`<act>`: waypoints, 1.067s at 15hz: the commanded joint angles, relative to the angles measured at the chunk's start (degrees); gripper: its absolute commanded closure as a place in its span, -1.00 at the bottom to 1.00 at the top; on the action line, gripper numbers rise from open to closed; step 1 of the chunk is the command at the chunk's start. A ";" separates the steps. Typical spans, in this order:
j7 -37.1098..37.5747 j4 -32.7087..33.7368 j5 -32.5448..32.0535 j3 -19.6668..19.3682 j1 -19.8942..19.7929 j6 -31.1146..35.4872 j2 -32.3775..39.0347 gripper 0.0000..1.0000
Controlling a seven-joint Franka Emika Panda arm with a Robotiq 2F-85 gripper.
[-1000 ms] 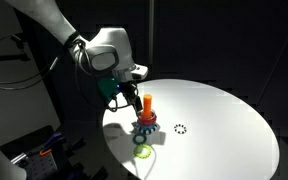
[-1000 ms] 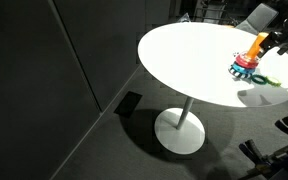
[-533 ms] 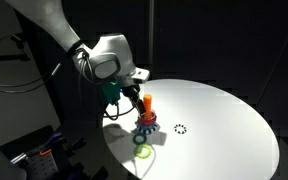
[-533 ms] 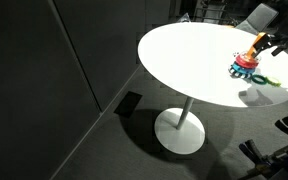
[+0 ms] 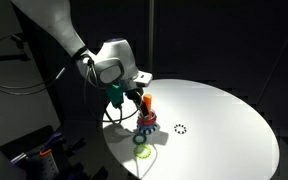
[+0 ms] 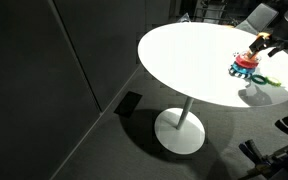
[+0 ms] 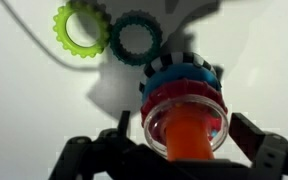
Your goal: Pick up the clear ring from the ring holder and put it on the table
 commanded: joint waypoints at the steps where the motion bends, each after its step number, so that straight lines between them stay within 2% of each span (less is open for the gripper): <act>1: 1.27 2.36 -0.38 -1.29 1.70 0.60 2.32 -1.00; 15: -0.41 3.84 1.25 -2.17 3.85 5.12 6.60 -1.00; 16: -0.33 3.83 1.28 -2.41 4.06 5.33 6.70 -0.50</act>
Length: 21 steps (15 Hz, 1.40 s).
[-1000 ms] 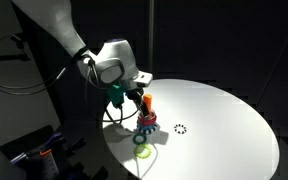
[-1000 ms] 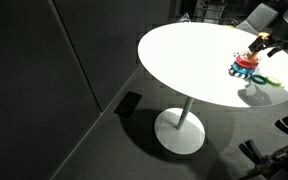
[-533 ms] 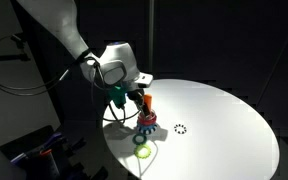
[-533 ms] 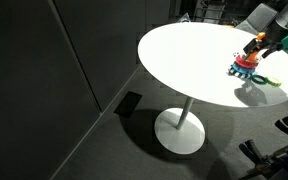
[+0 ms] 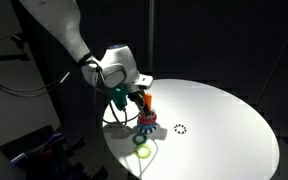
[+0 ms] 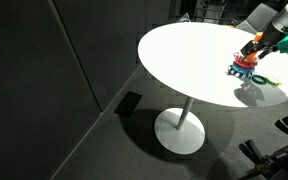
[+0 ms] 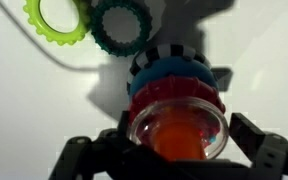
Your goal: Pick up the clear ring from the ring holder and put it on the table
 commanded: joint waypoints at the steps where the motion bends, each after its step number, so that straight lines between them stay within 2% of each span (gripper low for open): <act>1: -0.42 1.11 1.15 -1.52 1.54 0.96 1.11 -0.45; 2: -0.44 1.10 1.23 -1.75 1.62 0.85 0.83 -0.37; 12: 0.58 -0.79 -0.18 -5.12 3.23 -0.23 -4.49 -0.37; 21: 4.76 -3.08 -4.80 -8.82 5.96 -0.06 -12.46 -0.37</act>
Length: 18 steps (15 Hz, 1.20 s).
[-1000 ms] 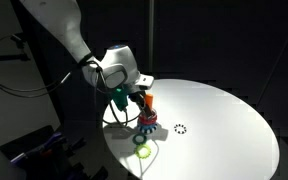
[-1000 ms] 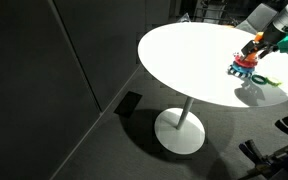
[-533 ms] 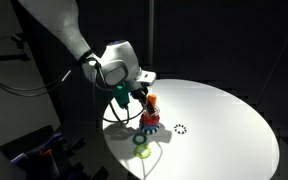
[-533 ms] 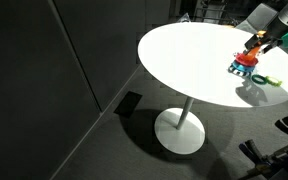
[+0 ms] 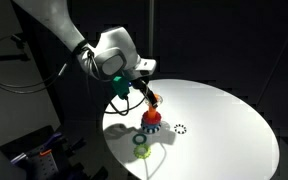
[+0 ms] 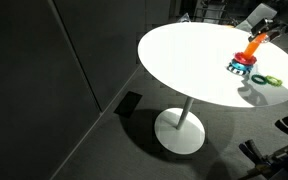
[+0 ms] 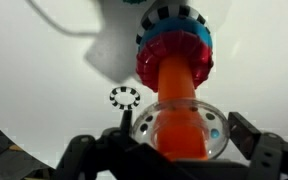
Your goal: Pick up the clear ring from the ring holder and put it on the table
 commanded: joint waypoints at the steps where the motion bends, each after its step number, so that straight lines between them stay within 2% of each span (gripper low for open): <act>1: 2.78 -2.62 -2.87 -1.58 1.16 -0.44 -5.48 -0.37; 6: 2.71 -5.17 -3.28 -0.61 0.49 -0.16 -10.87 -0.37; 10: -1.22 -7.84 0.27 0.42 1.49 -1.17 -15.00 -0.37; 11: -4.55 -8.55 3.99 5.63 -2.54 -1.52 -15.60 -0.37; 12: -5.94 -9.09 5.98 6.31 -2.09 -2.14 -16.39 -0.37; 13: -8.04 -9.43 8.16 2.39 2.96 -2.83 -16.85 -0.37; 18: -15.95 -8.26 16.52 1.50 6.70 -7.40 -16.06 -0.37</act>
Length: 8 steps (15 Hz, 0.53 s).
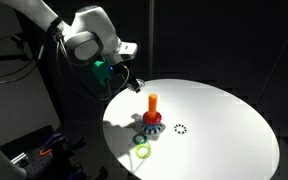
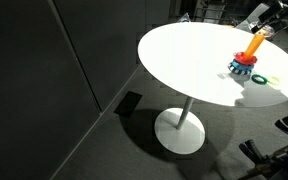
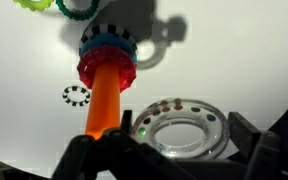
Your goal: Pick up the clear ring from the ring holder and put it on the table
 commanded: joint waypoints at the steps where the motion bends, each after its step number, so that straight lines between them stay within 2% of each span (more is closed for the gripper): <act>1: -5.64 0.91 4.32 -1.86 2.16 -4.13 -0.03 -0.37; 5: -8.92 2.77 6.95 -2.54 2.25 -7.84 3.24 -0.37; 6: -10.44 3.39 8.89 1.97 -2.23 -8.80 4.40 -0.37; 8: -11.81 4.66 10.39 3.40 -3.91 -9.99 6.96 -0.37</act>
